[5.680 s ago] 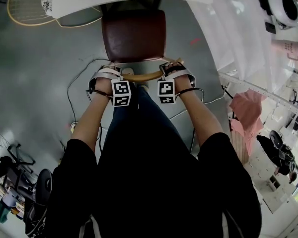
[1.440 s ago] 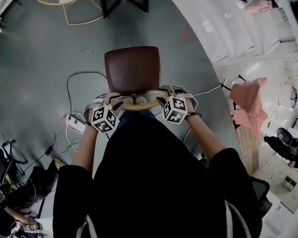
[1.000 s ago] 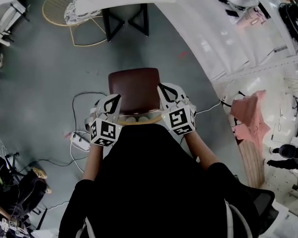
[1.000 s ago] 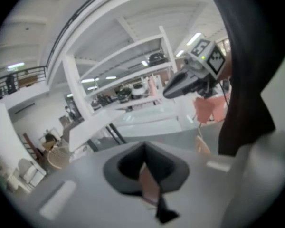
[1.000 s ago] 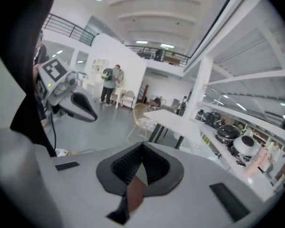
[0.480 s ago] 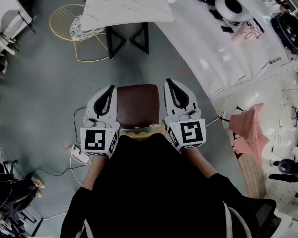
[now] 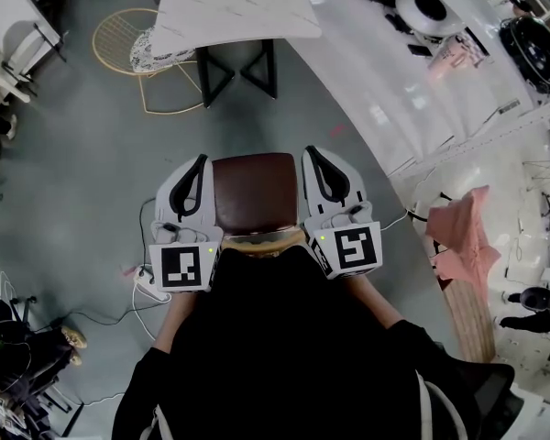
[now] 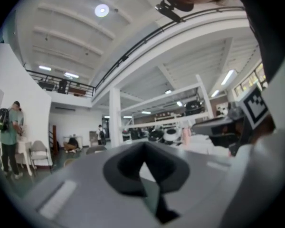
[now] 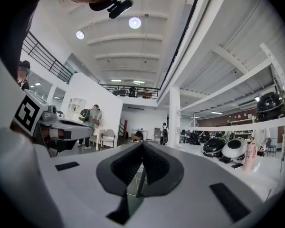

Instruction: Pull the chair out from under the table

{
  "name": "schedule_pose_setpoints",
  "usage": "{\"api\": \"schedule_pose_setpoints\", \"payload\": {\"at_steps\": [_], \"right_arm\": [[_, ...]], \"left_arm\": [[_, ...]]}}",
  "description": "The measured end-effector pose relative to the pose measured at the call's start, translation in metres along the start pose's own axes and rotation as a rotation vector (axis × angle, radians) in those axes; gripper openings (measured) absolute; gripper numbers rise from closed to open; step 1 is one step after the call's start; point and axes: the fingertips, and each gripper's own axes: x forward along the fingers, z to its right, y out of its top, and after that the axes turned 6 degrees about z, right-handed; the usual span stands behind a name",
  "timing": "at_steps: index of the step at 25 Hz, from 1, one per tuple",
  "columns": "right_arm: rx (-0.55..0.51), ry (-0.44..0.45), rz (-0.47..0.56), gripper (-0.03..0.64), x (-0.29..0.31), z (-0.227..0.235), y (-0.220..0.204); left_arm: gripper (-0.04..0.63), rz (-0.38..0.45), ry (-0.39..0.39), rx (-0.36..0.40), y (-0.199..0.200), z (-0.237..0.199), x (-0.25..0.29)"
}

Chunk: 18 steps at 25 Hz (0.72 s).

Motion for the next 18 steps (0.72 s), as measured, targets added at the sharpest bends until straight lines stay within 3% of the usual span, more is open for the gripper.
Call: {"api": "schedule_pose_setpoints", "payload": {"at_steps": [18], "right_arm": [[0.024, -0.011, -0.028, 0.02, -0.003, -0.009, -0.012]], "left_arm": [[0.008, -0.004, -0.024, 0.004, -0.003, 0.002, -0.002]]}}
